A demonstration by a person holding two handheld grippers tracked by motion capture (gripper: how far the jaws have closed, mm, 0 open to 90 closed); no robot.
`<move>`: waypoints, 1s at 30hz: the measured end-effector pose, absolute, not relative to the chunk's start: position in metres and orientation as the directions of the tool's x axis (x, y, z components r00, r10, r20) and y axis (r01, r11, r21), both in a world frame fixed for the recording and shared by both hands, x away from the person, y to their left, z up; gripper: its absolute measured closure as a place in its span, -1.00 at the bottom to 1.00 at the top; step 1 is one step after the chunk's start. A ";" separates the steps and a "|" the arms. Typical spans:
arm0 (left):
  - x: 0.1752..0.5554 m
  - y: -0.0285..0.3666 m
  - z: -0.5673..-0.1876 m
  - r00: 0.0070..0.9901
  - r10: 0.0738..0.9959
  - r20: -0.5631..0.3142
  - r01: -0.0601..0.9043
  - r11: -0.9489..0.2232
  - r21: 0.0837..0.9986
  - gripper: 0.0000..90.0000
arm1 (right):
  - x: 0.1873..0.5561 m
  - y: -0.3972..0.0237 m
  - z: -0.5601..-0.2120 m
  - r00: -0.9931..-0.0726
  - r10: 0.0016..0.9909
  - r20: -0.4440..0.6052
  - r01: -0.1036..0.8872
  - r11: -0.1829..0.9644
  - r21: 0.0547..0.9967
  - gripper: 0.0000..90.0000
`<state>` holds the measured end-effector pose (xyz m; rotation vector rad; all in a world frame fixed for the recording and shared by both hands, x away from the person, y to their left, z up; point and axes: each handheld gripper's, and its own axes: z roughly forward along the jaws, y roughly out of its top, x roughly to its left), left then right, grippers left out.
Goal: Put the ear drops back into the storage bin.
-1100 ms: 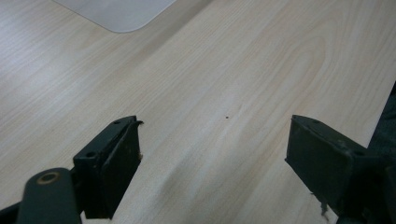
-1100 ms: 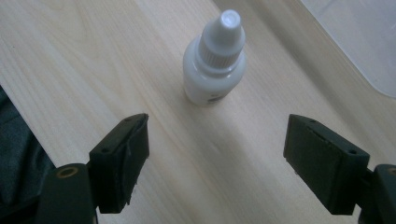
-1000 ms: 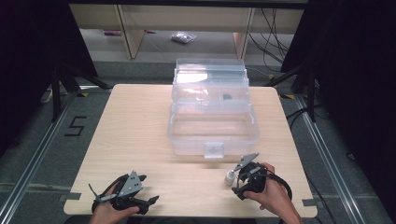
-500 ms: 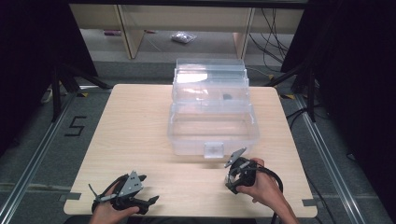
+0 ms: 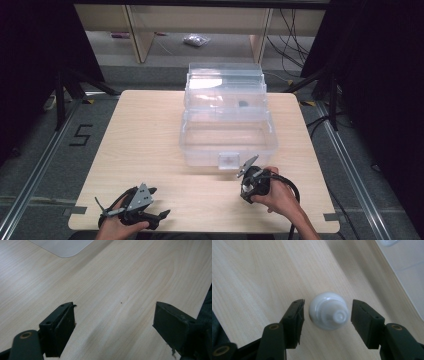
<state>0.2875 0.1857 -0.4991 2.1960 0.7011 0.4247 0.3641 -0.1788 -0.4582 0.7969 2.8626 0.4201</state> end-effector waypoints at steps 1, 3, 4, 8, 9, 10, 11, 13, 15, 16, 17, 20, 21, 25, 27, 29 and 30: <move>0.287 0.186 -0.499 0.792 0.606 0.074 0.346 -0.547 0.763 -0.62 | 0.364 -0.179 -0.458 -0.850 0.524 -0.060 0.484 0.821 0.303 0.01; 0.288 0.186 -0.499 0.793 0.603 0.080 0.346 -0.555 0.756 -0.62 | 0.366 -0.178 -0.458 -0.854 0.517 -0.064 0.478 0.826 0.298 0.08; 0.288 0.186 -0.499 0.794 0.603 0.081 0.345 -0.556 0.756 -0.62 | 0.367 -0.176 -0.458 -0.857 0.511 -0.064 0.473 0.830 0.296 0.10; 0.287 0.186 -0.499 0.790 0.608 0.076 0.349 -0.549 0.760 -0.62 | 0.369 -0.173 -0.459 -0.867 0.495 -0.058 0.462 0.841 0.283 0.18; 0.287 0.186 -0.499 0.790 0.608 0.076 0.349 -0.549 0.760 -0.62 | 0.370 -0.172 -0.459 -0.871 0.487 -0.059 0.454 0.846 0.278 0.21; 0.287 0.186 -0.499 0.791 0.607 0.076 0.348 -0.549 0.760 -0.62 | 0.370 -0.171 -0.460 -0.871 0.487 -0.061 0.455 0.848 0.271 0.23; 0.287 0.186 -0.498 0.795 0.602 0.076 0.347 -0.554 0.757 -0.62 | 0.370 -0.171 -0.460 -0.874 0.483 -0.056 0.452 0.850 0.270 0.26; 0.287 0.186 -0.499 0.787 0.610 0.090 0.345 -0.557 0.756 -0.62 | 0.371 -0.170 -0.460 -0.876 0.479 -0.054 0.451 0.853 0.262 0.32; 0.287 0.186 -0.499 0.793 0.605 0.076 0.348 -0.552 0.758 -0.62 | 0.370 -0.168 -0.461 -0.877 0.477 -0.054 0.450 0.856 0.254 0.33; 0.287 0.186 -0.499 0.790 0.607 0.083 0.347 -0.554 0.757 -0.61 | 0.371 -0.168 -0.460 -0.880 0.471 -0.055 0.445 0.860 0.251 0.33; 0.288 0.186 -0.499 0.794 0.603 0.080 0.345 -0.555 0.757 -0.61 | 0.370 -0.168 -0.460 -0.883 0.466 -0.055 0.441 0.864 0.245 0.33; 0.288 0.186 -0.499 0.794 0.603 0.080 0.345 -0.555 0.756 -0.61 | 0.370 -0.166 -0.458 -0.882 0.467 -0.053 0.448 0.869 0.212 0.33; 0.288 0.186 -0.499 0.793 0.603 0.081 0.346 -0.556 0.755 -0.61 | 0.370 -0.166 -0.458 -0.880 0.473 -0.055 0.453 0.867 0.208 0.33; 0.288 0.186 -0.499 0.794 0.603 0.081 0.342 -0.553 0.760 -0.61 | 0.369 -0.166 -0.452 -0.882 0.468 -0.055 0.443 0.864 0.240 0.33; 0.288 0.186 -0.499 0.794 0.603 0.076 0.347 -0.553 0.757 -0.61 | 0.370 -0.167 -0.450 -0.881 0.470 -0.052 0.446 0.863 0.236 0.33; 0.288 0.186 -0.499 0.795 0.603 0.070 0.346 -0.545 0.764 -0.61 | 0.371 -0.167 -0.446 -0.884 0.463 -0.056 0.439 0.866 0.239 0.33; 0.287 0.185 -0.500 0.791 0.608 0.063 0.348 -0.533 0.771 -0.61 | 0.371 -0.168 -0.445 -0.882 0.467 -0.055 0.442 0.864 0.242 0.33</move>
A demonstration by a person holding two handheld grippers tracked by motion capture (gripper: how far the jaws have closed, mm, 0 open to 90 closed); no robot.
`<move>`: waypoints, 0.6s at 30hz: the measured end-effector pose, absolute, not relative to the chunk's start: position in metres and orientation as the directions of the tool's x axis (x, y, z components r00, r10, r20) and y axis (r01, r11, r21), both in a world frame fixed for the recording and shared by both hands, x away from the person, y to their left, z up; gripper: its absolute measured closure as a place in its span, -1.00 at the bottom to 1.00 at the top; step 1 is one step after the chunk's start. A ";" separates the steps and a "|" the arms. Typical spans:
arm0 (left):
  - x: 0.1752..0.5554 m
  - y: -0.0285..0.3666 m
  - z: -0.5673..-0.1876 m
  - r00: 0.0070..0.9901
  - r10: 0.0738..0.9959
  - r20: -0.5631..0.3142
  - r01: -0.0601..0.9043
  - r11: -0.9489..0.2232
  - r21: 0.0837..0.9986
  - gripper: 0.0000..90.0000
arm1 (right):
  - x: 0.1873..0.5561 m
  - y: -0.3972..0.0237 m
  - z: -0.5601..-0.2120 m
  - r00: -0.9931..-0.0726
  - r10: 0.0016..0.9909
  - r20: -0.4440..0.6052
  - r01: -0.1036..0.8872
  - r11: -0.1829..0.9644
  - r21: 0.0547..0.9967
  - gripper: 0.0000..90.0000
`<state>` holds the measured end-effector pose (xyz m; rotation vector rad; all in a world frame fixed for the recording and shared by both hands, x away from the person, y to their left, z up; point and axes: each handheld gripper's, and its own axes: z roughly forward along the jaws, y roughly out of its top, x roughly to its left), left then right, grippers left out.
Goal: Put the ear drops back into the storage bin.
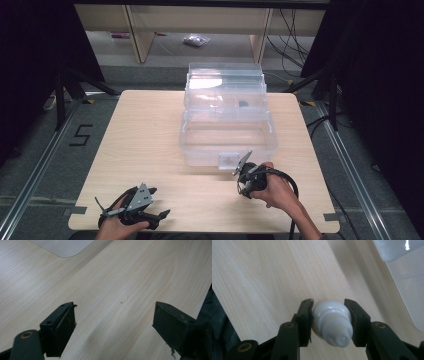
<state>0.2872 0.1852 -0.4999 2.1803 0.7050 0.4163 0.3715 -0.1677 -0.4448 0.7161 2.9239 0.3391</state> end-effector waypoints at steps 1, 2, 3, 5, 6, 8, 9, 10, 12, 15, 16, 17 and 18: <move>0.287 0.185 -0.500 0.793 0.606 0.064 0.349 -0.537 0.768 -0.61 | 0.372 -0.168 -0.443 -0.881 0.470 -0.055 0.445 0.862 0.244 0.33; 0.287 0.185 -0.500 0.792 0.607 0.064 0.349 -0.535 0.769 -0.61 | 0.373 -0.169 -0.442 -0.881 0.470 -0.057 0.444 0.862 0.243 0.33; 0.288 0.187 -0.499 0.797 0.599 0.086 0.339 -0.559 0.757 -0.61 | 0.373 -0.169 -0.440 -0.878 0.475 -0.059 0.449 0.860 0.243 0.33; 0.288 0.187 -0.499 0.793 0.602 0.089 0.341 -0.561 0.754 -0.61 | 0.375 -0.170 -0.437 -0.880 0.473 -0.048 0.450 0.862 0.234 0.33; 0.288 0.186 -0.499 0.793 0.603 0.083 0.343 -0.556 0.758 -0.61 | 0.376 -0.171 -0.436 -0.883 0.465 -0.054 0.439 0.862 0.252 0.33; 0.288 0.187 -0.499 0.796 0.600 0.084 0.340 -0.557 0.758 -0.61 | 0.377 -0.172 -0.433 -0.880 0.471 -0.054 0.445 0.860 0.250 0.33; 0.288 0.186 -0.499 0.793 0.604 0.076 0.346 -0.551 0.760 -0.61 | 0.377 -0.173 -0.432 -0.879 0.474 -0.055 0.447 0.858 0.252 0.33; 0.288 0.186 -0.499 0.793 0.603 0.084 0.343 -0.558 0.756 -0.61 | 0.378 -0.173 -0.430 -0.877 0.477 -0.056 0.452 0.859 0.239 0.33; 0.288 0.186 -0.499 0.793 0.604 0.073 0.346 -0.547 0.762 -0.61 | 0.379 -0.175 -0.427 -0.878 0.475 -0.060 0.447 0.858 0.251 0.33; 0.287 0.185 -0.500 0.791 0.609 0.062 0.349 -0.532 0.771 -0.61 | 0.381 -0.177 -0.421 -0.877 0.478 -0.059 0.448 0.855 0.260 0.33; 0.287 0.185 -0.500 0.791 0.609 0.062 0.349 -0.532 0.771 -0.61 | 0.382 -0.178 -0.419 -0.877 0.477 -0.057 0.448 0.855 0.261 0.33; 0.287 0.185 -0.500 0.791 0.609 0.062 0.349 -0.532 0.771 -0.61 | 0.382 -0.178 -0.417 -0.876 0.480 -0.051 0.453 0.853 0.259 0.33; 0.289 0.187 -0.499 0.793 0.602 0.091 0.341 -0.564 0.752 -0.61 | 0.383 -0.178 -0.415 -0.878 0.477 -0.051 0.449 0.855 0.259 0.33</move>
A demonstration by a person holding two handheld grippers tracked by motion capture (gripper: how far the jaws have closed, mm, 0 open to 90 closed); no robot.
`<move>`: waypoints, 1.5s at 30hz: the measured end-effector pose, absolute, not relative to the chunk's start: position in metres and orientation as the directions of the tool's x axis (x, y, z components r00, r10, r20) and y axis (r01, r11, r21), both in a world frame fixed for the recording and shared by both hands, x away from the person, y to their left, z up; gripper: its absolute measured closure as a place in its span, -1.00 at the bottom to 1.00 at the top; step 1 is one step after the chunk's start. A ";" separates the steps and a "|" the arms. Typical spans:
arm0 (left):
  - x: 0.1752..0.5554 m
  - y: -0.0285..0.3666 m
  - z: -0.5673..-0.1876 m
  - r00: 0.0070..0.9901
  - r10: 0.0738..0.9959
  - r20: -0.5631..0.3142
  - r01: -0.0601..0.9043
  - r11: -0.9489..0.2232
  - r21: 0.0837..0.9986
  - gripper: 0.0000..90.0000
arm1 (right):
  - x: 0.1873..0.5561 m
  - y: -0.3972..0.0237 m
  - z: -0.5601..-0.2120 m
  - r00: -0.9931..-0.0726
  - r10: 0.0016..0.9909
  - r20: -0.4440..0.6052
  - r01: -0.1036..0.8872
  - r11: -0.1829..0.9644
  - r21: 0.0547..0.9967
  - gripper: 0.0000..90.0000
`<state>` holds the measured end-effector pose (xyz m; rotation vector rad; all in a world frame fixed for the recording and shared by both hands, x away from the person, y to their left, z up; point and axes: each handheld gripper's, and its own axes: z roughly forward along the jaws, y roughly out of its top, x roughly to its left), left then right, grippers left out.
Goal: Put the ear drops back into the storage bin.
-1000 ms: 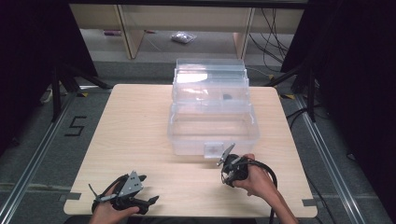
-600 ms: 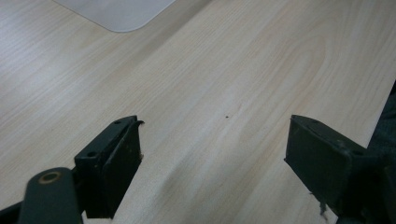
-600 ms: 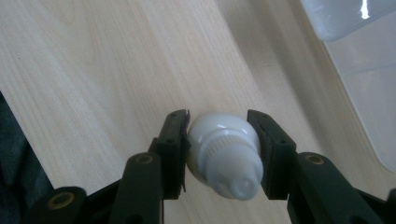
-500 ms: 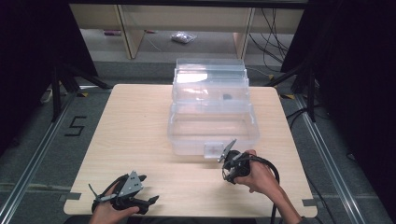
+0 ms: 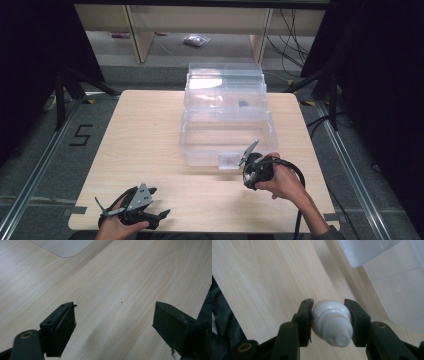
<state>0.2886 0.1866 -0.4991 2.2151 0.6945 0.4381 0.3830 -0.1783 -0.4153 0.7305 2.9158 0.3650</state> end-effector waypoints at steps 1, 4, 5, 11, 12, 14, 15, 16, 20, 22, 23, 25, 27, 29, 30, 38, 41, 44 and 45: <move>0.288 0.186 -0.499 0.793 0.603 0.088 0.343 -0.560 0.754 -0.61 | 0.384 -0.179 -0.413 -0.880 0.473 -0.051 0.446 0.858 0.256 0.33; 0.289 0.186 -0.499 0.792 0.603 0.091 0.343 -0.563 0.752 -0.61 | 0.385 -0.179 -0.406 -0.878 0.478 -0.039 0.457 0.859 0.230 0.33; 0.289 0.186 -0.499 0.792 0.603 0.091 0.343 -0.563 0.752 -0.61 | 0.386 -0.180 -0.405 -0.880 0.471 -0.057 0.444 0.859 0.255 0.33; 0.289 0.187 -0.499 0.793 0.602 0.090 0.342 -0.563 0.753 -0.61 | 0.391 -0.181 -0.395 -0.881 0.471 -0.044 0.444 0.856 0.263 0.33; 0.289 0.187 -0.499 0.793 0.602 0.091 0.342 -0.563 0.752 -0.61 | 0.391 -0.181 -0.394 -0.873 0.485 -0.040 0.459 0.848 0.264 0.33; 0.289 0.187 -0.499 0.793 0.602 0.091 0.342 -0.563 0.752 -0.61 | 0.393 -0.181 -0.392 -0.881 0.471 -0.035 0.446 0.854 0.266 0.33; 0.289 0.187 -0.499 0.793 0.602 0.091 0.342 -0.563 0.752 -0.60 | 0.393 -0.181 -0.392 -0.881 0.471 -0.035 0.446 0.854 0.266 0.33; 0.289 0.187 -0.499 0.793 0.603 0.090 0.342 -0.563 0.753 -0.61 | 0.393 -0.180 -0.390 -0.871 0.490 -0.036 0.466 0.847 0.255 0.33; 0.289 0.187 -0.499 0.793 0.602 0.091 0.342 -0.563 0.752 -0.61 | 0.396 -0.181 -0.386 -0.880 0.474 -0.027 0.452 0.853 0.262 0.33; 0.289 0.187 -0.499 0.793 0.603 0.091 0.342 -0.563 0.752 -0.61 | 0.396 -0.180 -0.384 -0.868 0.497 -0.016 0.478 0.842 0.249 0.33; 0.289 0.187 -0.499 0.792 0.603 0.091 0.342 -0.563 0.752 -0.61 | 0.397 -0.180 -0.383 -0.868 0.496 -0.017 0.476 0.842 0.255 0.33; 0.288 0.187 -0.499 0.799 0.597 0.076 0.342 -0.555 0.758 -0.61 | 0.398 -0.181 -0.381 -0.878 0.478 -0.023 0.456 0.851 0.261 0.33; 0.288 0.187 -0.499 0.795 0.601 0.085 0.341 -0.558 0.756 -0.61 | 0.398 -0.181 -0.379 -0.873 0.486 -0.023 0.466 0.848 0.252 0.33; 0.289 0.187 -0.499 0.793 0.603 0.090 0.343 -0.562 0.753 -0.61 | 0.400 -0.183 -0.374 -0.871 0.490 -0.023 0.469 0.845 0.258 0.33; 0.289 0.187 -0.499 0.792 0.603 0.090 0.343 -0.563 0.752 -0.60 | 0.401 -0.183 -0.372 -0.873 0.487 -0.021 0.466 0.846 0.260 0.34; 0.288 0.186 -0.500 0.785 0.616 0.066 0.363 -0.544 0.756 -0.61 | 0.413 -0.188 -0.356 -0.867 0.498 -0.021 0.476 0.840 0.261 0.33; 0.288 0.186 -0.500 0.786 0.614 0.067 0.362 -0.546 0.756 -0.61 | 0.416 -0.189 -0.351 -0.863 0.505 -0.022 0.482 0.836 0.262 0.34; 0.288 0.186 -0.500 0.786 0.615 0.067 0.362 -0.545 0.756 -0.61 | 0.422 -0.193 -0.340 -0.862 0.507 -0.029 0.481 0.833 0.273 0.33; 0.288 0.186 -0.500 0.786 0.614 0.068 0.361 -0.546 0.756 -0.61 | 0.424 -0.193 -0.338 -0.857 0.514 -0.030 0.487 0.828 0.277 0.34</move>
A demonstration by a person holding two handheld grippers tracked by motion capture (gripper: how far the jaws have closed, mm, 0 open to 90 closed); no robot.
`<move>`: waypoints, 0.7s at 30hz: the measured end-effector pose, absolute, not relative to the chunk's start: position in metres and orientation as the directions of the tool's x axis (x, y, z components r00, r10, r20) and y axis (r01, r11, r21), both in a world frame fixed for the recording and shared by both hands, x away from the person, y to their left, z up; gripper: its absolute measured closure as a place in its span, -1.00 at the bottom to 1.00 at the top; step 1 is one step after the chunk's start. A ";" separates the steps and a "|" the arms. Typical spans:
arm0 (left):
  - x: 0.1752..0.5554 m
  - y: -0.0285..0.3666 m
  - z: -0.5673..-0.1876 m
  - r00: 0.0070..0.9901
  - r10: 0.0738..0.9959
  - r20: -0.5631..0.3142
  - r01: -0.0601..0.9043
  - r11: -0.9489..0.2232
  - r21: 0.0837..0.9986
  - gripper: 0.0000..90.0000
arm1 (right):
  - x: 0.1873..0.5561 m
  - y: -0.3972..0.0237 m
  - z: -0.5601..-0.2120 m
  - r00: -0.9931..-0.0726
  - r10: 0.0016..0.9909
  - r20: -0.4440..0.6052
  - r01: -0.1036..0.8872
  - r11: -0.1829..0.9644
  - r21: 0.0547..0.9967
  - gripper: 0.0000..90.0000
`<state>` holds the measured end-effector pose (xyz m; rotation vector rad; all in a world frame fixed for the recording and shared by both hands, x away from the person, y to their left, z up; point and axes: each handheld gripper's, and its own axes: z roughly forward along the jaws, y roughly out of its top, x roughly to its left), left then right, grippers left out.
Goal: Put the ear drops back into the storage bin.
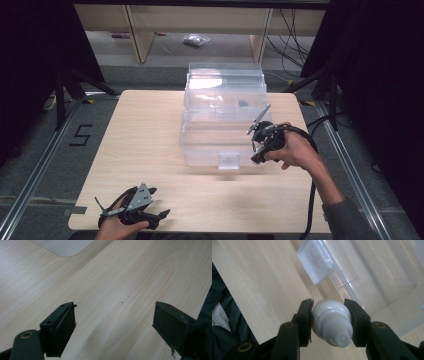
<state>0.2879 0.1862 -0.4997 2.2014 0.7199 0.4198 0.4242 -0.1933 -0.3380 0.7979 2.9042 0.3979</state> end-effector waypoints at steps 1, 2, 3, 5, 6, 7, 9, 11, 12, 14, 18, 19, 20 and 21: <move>0.288 0.186 -0.500 0.786 0.614 0.067 0.362 -0.546 0.756 -0.61 | 0.426 -0.194 -0.336 -0.851 0.524 -0.028 0.497 0.823 0.276 0.34; 0.288 0.186 -0.500 0.786 0.614 0.067 0.362 -0.546 0.756 -0.61 | 0.429 -0.195 -0.334 -0.857 0.514 -0.033 0.487 0.829 0.276 0.34; 0.288 0.186 -0.500 0.787 0.614 0.067 0.361 -0.546 0.756 -0.61 | 0.431 -0.196 -0.331 -0.847 0.530 -0.035 0.502 0.820 0.275 0.33; 0.288 0.186 -0.500 0.787 0.613 0.061 0.363 -0.541 0.758 -0.61 | 0.435 -0.197 -0.329 -0.841 0.540 -0.034 0.512 0.815 0.272 0.34; 0.288 0.186 -0.499 0.789 0.612 0.062 0.361 -0.543 0.758 -0.61 | 0.438 -0.198 -0.328 -0.844 0.535 -0.036 0.507 0.818 0.273 0.33; 0.287 0.186 -0.500 0.787 0.615 0.055 0.366 -0.535 0.761 -0.61 | 0.440 -0.198 -0.327 -0.834 0.550 -0.031 0.523 0.809 0.267 0.34; 0.287 0.186 -0.500 0.788 0.613 0.055 0.364 -0.536 0.762 -0.61 | 0.445 -0.199 -0.326 -0.837 0.546 -0.034 0.518 0.812 0.269 0.34; 0.288 0.187 -0.499 0.788 0.612 0.073 0.357 -0.550 0.755 -0.61 | 0.452 -0.200 -0.327 -0.833 0.553 -0.032 0.526 0.808 0.266 0.33; 0.288 0.187 -0.499 0.788 0.612 0.073 0.357 -0.550 0.755 -0.61 | 0.452 -0.200 -0.327 -0.833 0.553 -0.032 0.526 0.808 0.266 0.33; 0.288 0.187 -0.499 0.791 0.606 0.080 0.349 -0.556 0.755 -0.61 | 0.457 -0.201 -0.328 -0.825 0.564 -0.033 0.536 0.801 0.268 0.34; 0.288 0.187 -0.499 0.790 0.610 0.071 0.356 -0.548 0.757 -0.61 | 0.469 -0.204 -0.332 -0.807 0.589 -0.029 0.562 0.784 0.264 0.33; 0.288 0.187 -0.500 0.787 0.613 0.068 0.360 -0.547 0.756 -0.61 | 0.472 -0.204 -0.332 -0.803 0.596 -0.026 0.570 0.779 0.261 0.33; 0.288 0.187 -0.500 0.787 0.613 0.068 0.360 -0.547 0.756 -0.61 | 0.472 -0.204 -0.332 -0.803 0.596 -0.026 0.570 0.779 0.261 0.33; 0.287 0.186 -0.500 0.787 0.614 0.055 0.365 -0.536 0.761 -0.61 | 0.477 -0.206 -0.333 -0.795 0.606 -0.027 0.579 0.771 0.265 0.34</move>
